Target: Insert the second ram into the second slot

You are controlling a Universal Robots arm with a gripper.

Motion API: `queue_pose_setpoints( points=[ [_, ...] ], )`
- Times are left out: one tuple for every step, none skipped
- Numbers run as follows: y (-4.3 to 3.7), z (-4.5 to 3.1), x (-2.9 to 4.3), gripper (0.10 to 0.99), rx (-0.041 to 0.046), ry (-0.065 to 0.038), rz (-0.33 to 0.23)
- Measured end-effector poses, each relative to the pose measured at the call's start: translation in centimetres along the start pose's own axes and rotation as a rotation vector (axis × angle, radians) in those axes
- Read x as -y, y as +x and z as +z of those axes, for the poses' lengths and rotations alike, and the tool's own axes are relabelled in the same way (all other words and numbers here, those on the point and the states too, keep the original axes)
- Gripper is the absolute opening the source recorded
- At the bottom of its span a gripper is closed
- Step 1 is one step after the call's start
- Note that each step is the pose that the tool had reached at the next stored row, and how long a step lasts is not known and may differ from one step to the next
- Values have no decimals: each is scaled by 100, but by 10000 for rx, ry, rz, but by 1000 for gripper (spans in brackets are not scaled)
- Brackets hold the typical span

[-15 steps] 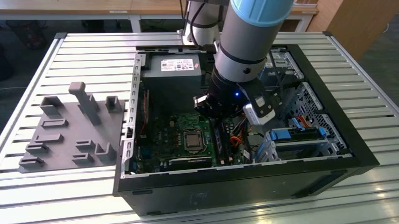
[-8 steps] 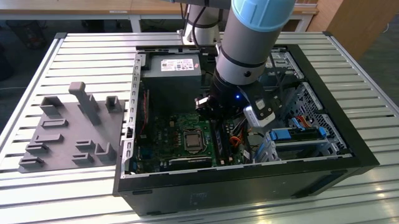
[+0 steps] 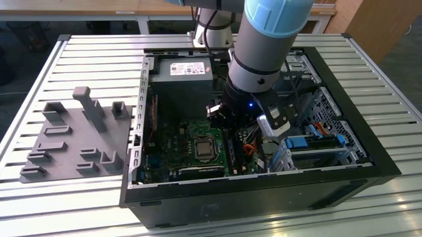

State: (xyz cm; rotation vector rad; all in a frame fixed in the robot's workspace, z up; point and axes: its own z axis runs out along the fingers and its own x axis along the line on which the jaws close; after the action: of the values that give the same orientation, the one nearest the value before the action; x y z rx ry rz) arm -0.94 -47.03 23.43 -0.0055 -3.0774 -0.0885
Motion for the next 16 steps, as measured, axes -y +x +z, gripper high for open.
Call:
queue_pose_setpoints(
  points=[
    [0,4,1,129,0,2,0],
    [-2,11,2,129,0,2,0],
    [-2,20,3,129,0,3,0],
    [-4,26,4,129,0,3,0],
    [-6,28,4,129,-1,4,-1],
    [-10,31,4,129,-1,4,-2],
    [-13,33,4,129,-1,5,-1],
    [-16,35,4,129,-1,4,0],
    [-19,37,5,129,0,4,-1],
    [-22,38,5,129,0,3,-1],
    [-24,39,5,129,0,3,0],
    [-26,41,5,129,0,3,0],
    [-27,43,5,129,0,3,1],
    [-28,44,6,129,0,3,0],
    [-29,46,8,129,0,1,-1],
    [-29,48,10,129,0,1,0]
  ],
)
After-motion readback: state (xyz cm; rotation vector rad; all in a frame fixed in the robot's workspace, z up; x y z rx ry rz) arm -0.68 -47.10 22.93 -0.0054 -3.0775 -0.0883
